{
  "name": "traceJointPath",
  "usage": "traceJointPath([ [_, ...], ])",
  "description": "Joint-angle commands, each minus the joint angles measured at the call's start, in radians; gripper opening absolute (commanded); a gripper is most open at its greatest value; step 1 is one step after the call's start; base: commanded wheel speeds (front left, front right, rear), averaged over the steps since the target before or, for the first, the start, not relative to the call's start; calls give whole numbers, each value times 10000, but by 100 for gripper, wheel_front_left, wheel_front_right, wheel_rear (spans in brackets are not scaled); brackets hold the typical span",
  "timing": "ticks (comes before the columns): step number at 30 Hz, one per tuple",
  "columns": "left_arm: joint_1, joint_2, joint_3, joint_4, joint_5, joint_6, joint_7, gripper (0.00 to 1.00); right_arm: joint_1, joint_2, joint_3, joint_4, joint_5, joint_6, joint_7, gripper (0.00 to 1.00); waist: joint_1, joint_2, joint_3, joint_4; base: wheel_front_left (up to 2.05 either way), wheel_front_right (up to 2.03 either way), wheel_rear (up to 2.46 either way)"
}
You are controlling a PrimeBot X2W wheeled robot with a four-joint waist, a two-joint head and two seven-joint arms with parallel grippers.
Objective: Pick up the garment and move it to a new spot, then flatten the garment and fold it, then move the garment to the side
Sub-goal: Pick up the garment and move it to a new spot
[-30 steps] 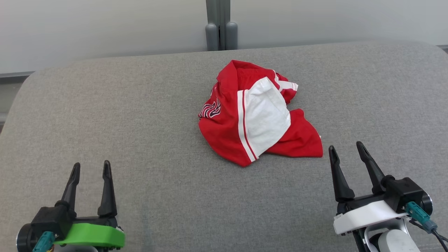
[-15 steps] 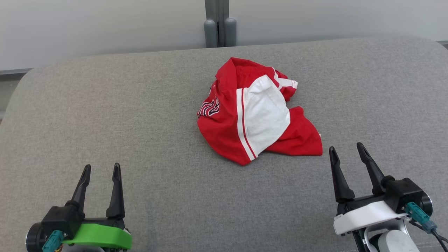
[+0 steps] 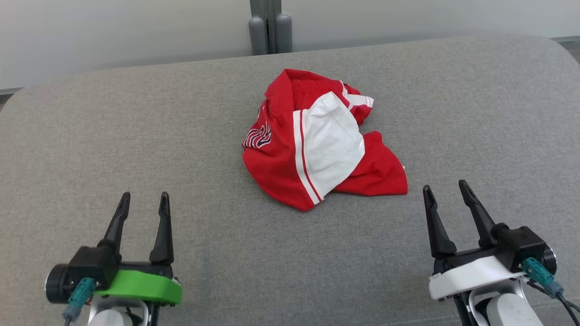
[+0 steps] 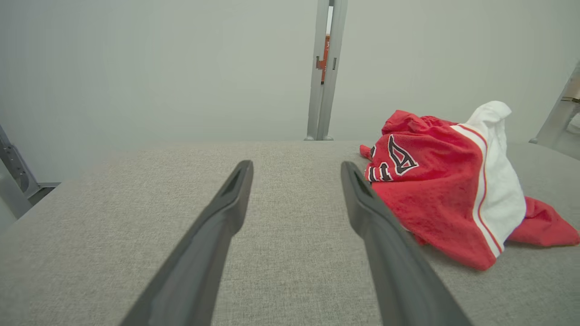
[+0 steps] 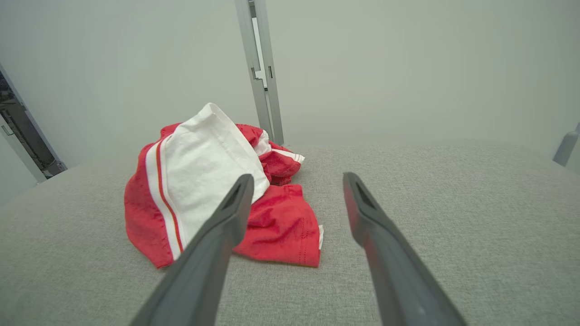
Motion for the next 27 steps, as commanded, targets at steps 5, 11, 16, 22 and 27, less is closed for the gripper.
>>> traceJointPath([
  [5, -1005, 185, -916, 188, -18, -41, -9, 100, -219, 72, -34, -23, 12, 5, -31, 100, 0, -1, 391, -506, 0, 0, 0],
  [11, -2300, 337, -2628, 850, -188, -37, -8, 100, -453, 161, -38, -31, 96, 5, -31, 100, 0, -1, 844, -1144, 0, 0, 0],
  [16, -3108, 387, -3464, 1472, -481, -36, -9, 100, -650, 208, -63, -94, 133, 5, -31, 100, 0, -1, 1253, -1574, 0, 0, 0],
  [22, -3785, 471, -3966, 2452, -763, -37, -9, 100, -821, 266, -63, -117, 216, 5, -31, 100, 0, -1, 1636, -2037, 0, 0, 0],
  [27, -4010, 525, -4010, 2860, -879, -37, -8, 100, -854, 281, -88, -135, 235, 5, -31, 100, 0, -1, 1758, -2224, 0, 0, 0],
])
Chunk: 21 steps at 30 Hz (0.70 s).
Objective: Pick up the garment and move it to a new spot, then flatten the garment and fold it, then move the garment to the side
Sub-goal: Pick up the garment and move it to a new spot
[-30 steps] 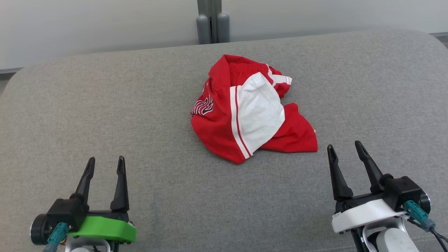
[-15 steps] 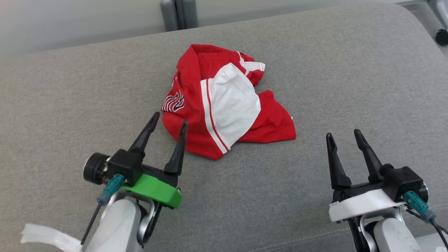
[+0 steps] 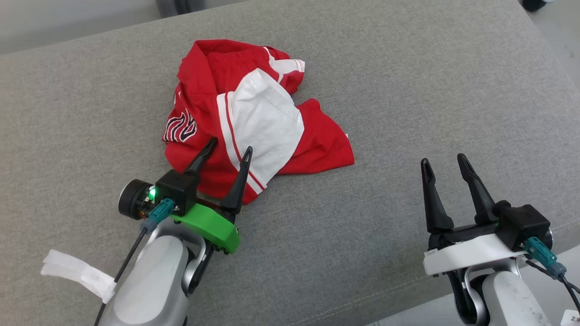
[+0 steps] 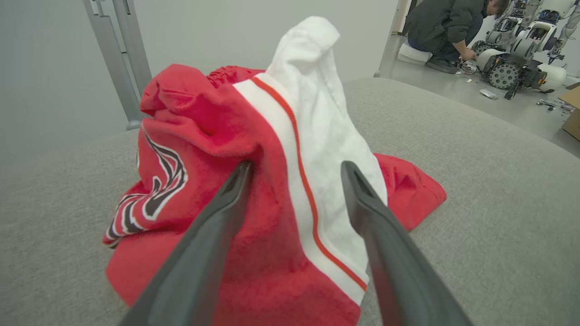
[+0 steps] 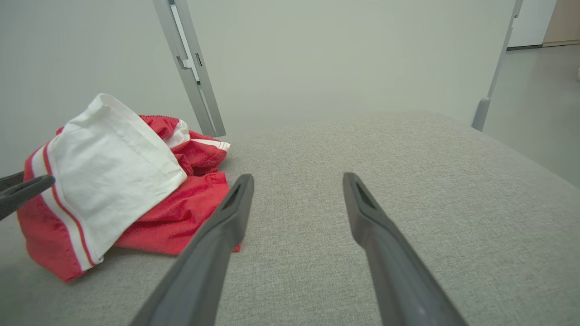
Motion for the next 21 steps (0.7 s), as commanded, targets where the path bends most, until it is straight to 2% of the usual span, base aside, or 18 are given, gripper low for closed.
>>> traceJointPath([
  [1, -197, 74, 42, 42, -63, -26, -9, 55, -71, -5, -41, -46, 50, 5, -31, 100, 0, -1, 167, -186, 0, 0, 0],
  [2, -237, 94, 61, 61, -79, -26, -9, 37, -78, 0, -46, -54, 44, 5, -31, 100, 0, -1, 176, -200, 0, 0, 0],
  [3, -274, 125, 65, 85, -66, -26, -8, 10, -79, 6, -49, -64, 32, 5, -31, 100, 0, -1, 187, -208, 0, 0, 0],
  [4, -309, 145, 60, 37, -24, -26, -9, 0, -78, 9, -47, -68, 20, 5, -31, 100, 0, -1, 186, -215, 0, 0, 0],
  [14, -749, 231, -74, -1158, 232, -26, -9, 0, 93, 21, -48, 53, -64, 5, -31, 100, 0, -1, -181, -48, 0, 0, 0],
  [18, -1677, 457, -514, -1397, 161, -26, -7, 0, 116, 25, 1, 134, -12, 5, -31, 100, 0, -1, -350, -11, 0, 0, 0],
  [21, -2990, 724, -929, -1509, 35, -26, 119, 0, 110, 26, 64, 175, 103, 5, -31, 100, 0, -1, -409, -51, 0, 0, 0],
])
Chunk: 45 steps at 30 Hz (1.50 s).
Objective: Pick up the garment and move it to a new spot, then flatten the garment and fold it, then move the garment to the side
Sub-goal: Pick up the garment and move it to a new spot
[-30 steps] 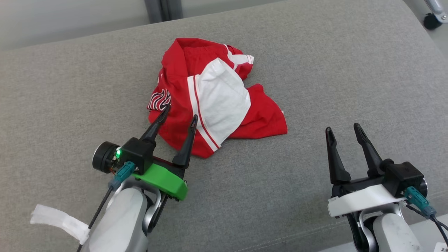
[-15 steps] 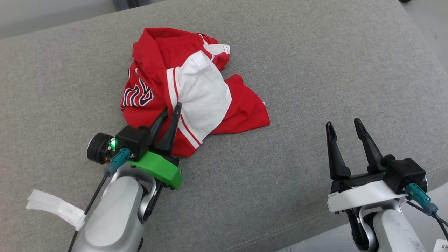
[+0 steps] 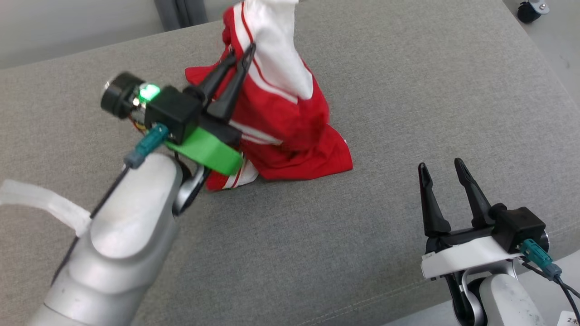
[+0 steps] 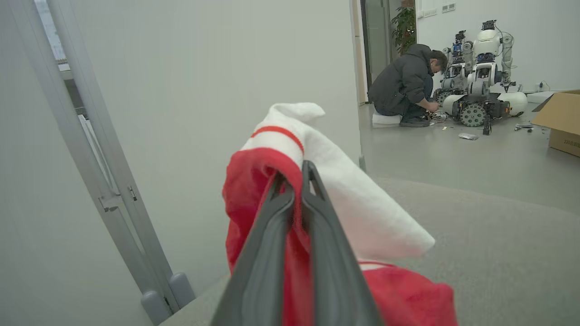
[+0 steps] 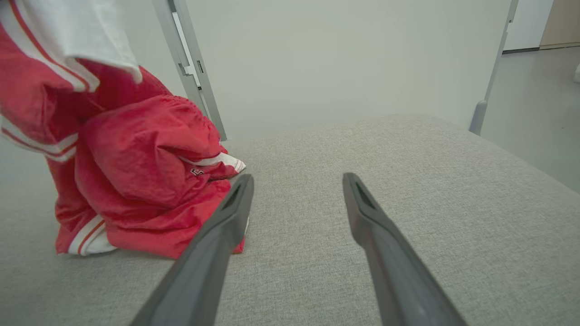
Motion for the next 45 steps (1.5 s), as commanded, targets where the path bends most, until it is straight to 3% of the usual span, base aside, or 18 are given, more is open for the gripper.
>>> traceJointPath([
  [1, -699, 96, -65, -99, -138, -26, 60, 0, 68, 0, 14, 25, 139, 5, -31, 100, 0, 0, -21, -39, 0, 0, 0],
  [11, -5454, 782, -545, -40, -967, -27, 627, 0, 8, 1, -29, 113, 446, 5, -31, 100, 0, 0, 302, -444, 0, 0, 0],
  [17, -6885, 1147, -486, 177, -1224, -25, 567, 0, -45, 1, -122, 145, 529, 5, -31, 100, 0, 0, 429, -464, 0, 0, 0],
  [28, -6160, 1780, -151, 406, -1516, 80, 233, 0, -218, 0, -158, -73, 231, 5, -31, 100, 0, 0, 516, 512, 0, 0, 0],
  [45, -3977, 3060, 642, 349, -2032, 605, -20, 0, -391, -361, 233, -221, -322, 5, -31, 100, 0, 0, 587, 4032, 0, 0, 0],
])
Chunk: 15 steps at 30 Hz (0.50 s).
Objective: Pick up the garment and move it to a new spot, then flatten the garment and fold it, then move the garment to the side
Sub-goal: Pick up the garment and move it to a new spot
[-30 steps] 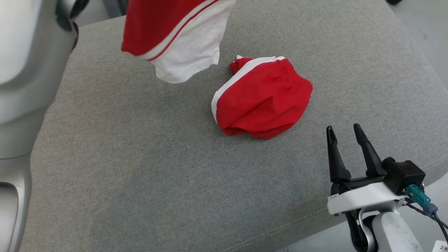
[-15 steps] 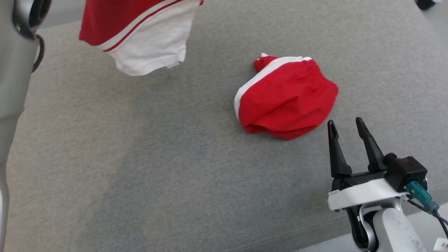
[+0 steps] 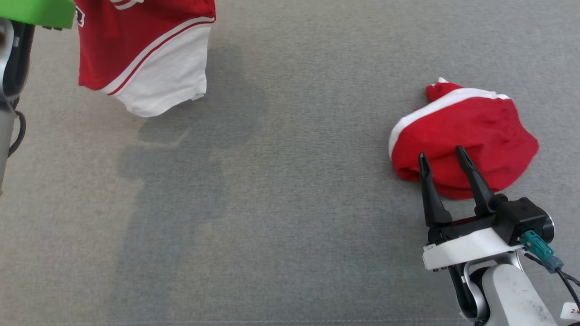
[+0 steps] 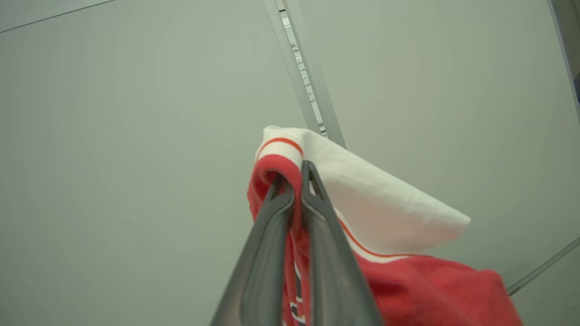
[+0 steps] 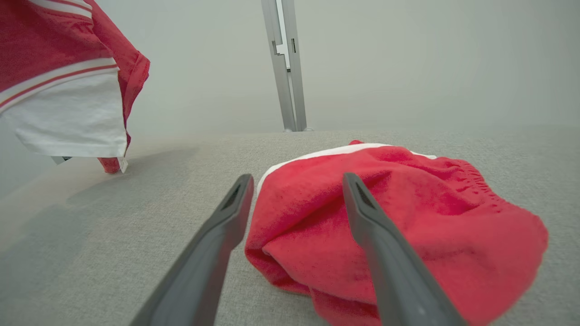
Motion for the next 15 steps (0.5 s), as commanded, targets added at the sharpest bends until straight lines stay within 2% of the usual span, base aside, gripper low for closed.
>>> traceJointPath([
  [1, 243, 124, 112, 48, -66, 56, -86, 0, -95, -72, 63, -7, -72, 5, -31, 100, 0, 0, 49, 1242, 0, 0, 0],
  [8, 642, 558, 493, 615, -250, 72, -132, 0, -263, -381, 332, -24, -112, 5, -31, 100, 0, 0, 328, 2072, 0, 0, 0],
  [15, 372, 1098, 920, 1534, -200, -51, -167, 0, -440, -531, 547, -187, -155, 5, -31, 100, 0, 0, 681, 2003, 0, 0, 0],
])
